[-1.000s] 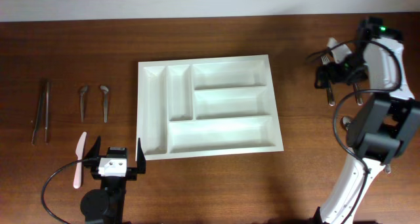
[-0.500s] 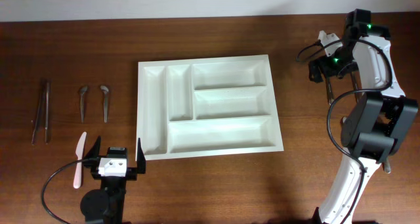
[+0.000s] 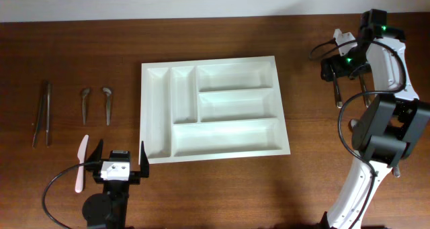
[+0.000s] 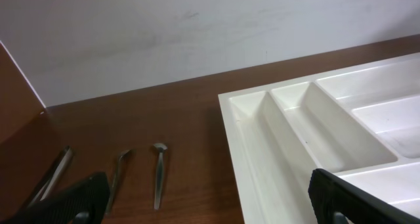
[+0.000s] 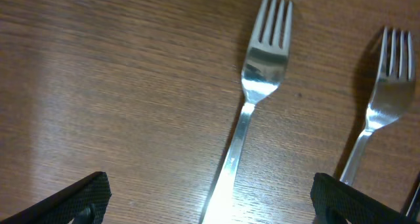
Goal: Pack container
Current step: 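Move the right gripper over the leftmost fork on the right, then lower the right gripper and grasp the fork handle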
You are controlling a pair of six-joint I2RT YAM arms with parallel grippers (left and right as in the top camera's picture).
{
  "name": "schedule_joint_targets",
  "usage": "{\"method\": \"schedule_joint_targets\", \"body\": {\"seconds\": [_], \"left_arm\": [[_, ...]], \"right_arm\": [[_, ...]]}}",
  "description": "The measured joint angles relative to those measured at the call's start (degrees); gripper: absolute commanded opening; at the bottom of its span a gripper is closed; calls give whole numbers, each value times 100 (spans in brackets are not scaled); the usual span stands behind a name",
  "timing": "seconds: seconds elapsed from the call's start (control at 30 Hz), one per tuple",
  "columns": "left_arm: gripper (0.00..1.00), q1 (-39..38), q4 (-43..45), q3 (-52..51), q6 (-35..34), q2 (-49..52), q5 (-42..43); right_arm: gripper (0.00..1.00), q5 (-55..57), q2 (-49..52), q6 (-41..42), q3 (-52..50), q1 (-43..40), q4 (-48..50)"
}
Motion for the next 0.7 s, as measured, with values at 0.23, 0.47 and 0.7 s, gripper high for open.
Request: {"method": "schedule_joint_targets", "body": {"seconds": [0.23,0.47,0.7], "left_arm": [[99,0,0,0,0,0,0],[99,0,0,0,0,0,0],[99,0,0,0,0,0,0]], "right_arm": [[99,-11,323,140,2,-15,0],[99,-15,516,162,2,-15,7],[99,-15,555,160,2,-15,96]]}}
